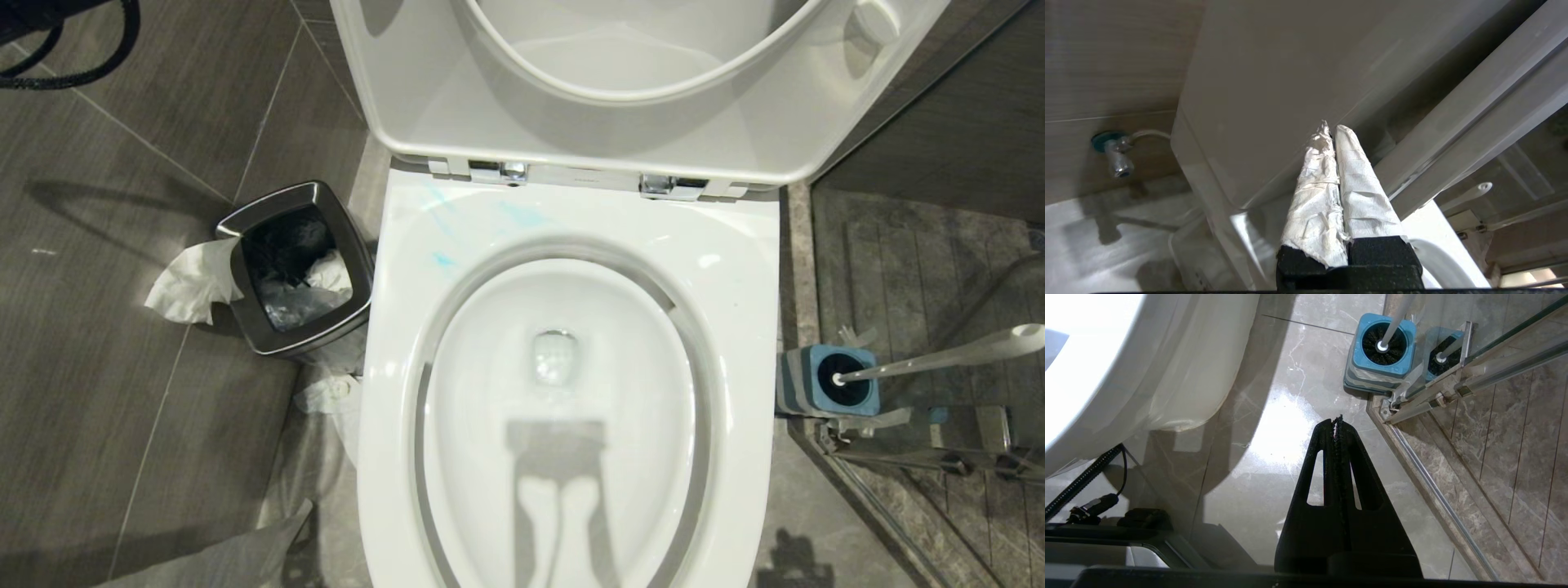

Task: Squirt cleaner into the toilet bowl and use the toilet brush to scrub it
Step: Close the toilet lid

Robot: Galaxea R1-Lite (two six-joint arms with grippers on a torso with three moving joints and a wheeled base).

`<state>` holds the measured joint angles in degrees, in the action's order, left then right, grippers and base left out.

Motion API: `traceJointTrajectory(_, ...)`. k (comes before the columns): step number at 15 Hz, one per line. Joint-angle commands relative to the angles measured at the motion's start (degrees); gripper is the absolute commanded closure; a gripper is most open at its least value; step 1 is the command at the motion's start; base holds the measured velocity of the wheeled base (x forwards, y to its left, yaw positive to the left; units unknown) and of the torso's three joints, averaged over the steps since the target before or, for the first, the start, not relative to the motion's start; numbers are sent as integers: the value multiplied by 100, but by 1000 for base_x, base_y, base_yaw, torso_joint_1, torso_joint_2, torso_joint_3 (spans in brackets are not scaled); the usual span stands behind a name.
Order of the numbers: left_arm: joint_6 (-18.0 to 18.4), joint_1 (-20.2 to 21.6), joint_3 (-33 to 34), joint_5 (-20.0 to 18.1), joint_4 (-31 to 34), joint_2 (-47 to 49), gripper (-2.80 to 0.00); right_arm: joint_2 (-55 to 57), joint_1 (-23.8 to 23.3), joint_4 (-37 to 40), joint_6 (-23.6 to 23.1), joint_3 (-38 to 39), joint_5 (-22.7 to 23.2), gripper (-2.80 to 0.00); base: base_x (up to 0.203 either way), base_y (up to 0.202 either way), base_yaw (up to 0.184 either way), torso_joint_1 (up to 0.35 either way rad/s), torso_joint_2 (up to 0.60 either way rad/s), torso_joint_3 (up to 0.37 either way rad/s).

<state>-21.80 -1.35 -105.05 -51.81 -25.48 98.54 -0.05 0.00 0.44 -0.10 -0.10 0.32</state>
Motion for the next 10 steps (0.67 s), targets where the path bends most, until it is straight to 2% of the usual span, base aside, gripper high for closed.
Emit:
traceJointTrajectory(1, -98, -84, -25, -84, -182, 16, 0, 5, 0, 0, 1, 1, 3, 0, 0, 0, 0, 0, 0, 0)
traceJointTrajectory(6, -193, -344, 9, -75, -300, -36, 0, 5, 0, 0, 1, 1, 3, 0, 0, 0, 0, 0, 0, 0)
traceJointTrajectory(10, -78, -651, -25, -53, -344, 39, 0, 5, 0, 0, 1, 1, 2, 0, 0, 0, 0, 0, 0, 0)
